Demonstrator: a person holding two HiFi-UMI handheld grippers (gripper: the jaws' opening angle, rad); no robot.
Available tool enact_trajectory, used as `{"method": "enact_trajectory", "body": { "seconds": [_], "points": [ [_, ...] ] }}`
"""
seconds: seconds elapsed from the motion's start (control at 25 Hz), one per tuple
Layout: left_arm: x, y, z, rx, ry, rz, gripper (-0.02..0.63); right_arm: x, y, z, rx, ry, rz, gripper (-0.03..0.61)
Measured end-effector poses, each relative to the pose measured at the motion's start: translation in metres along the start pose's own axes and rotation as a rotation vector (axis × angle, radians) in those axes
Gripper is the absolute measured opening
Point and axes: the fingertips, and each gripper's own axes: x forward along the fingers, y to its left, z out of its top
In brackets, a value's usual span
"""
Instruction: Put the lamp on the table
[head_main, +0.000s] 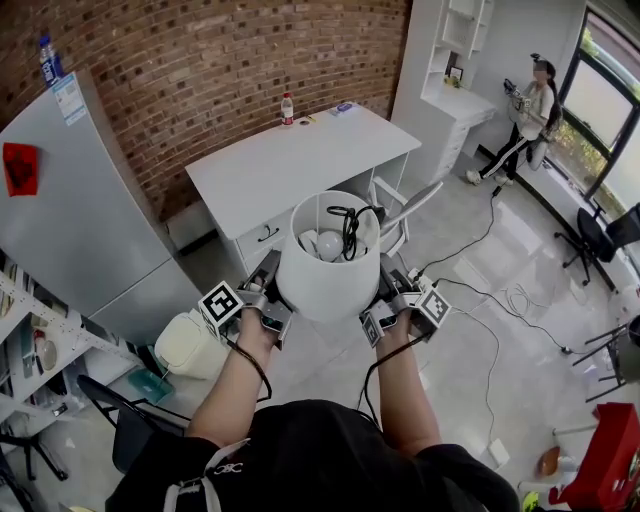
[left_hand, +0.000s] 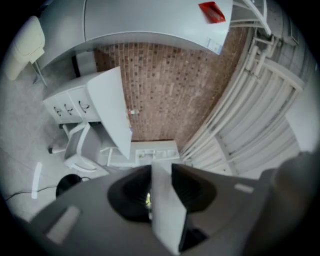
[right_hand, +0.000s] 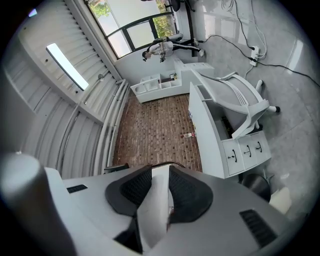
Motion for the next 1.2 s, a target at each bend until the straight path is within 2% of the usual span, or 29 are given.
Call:
{"method": "enact_trajectory", "body": {
  "seconds": [0.28,0.68,0.92,1.08,1.2],
  "points": [
    [0.024,0.012,-0.013,-0.015,-0.011,0.024,0.123,0.006,-0.009,0.028,0.018,0.007,-0.011,0.101],
    [0.070,0.038,0.004,-0.030,0.007,0.033,0.123,0.043,-0.030,0.055,0.019,-0.015,-0.024,0.101],
    [0.124,0.049,0.035,-0.021,0.036,0.007,0.123,0.095,-0.036,0.078,-0.002,-0.038,-0.014,0.101],
    [0.173,0.054,0.067,-0.039,0.048,0.001,0.123,0.146,-0.041,0.094,-0.004,-0.062,-0.020,0.101],
    [0.209,0.051,0.092,-0.024,0.057,-0.013,0.123,0.186,-0.039,0.104,-0.005,-0.068,-0.010,0.101]
  ]
}}
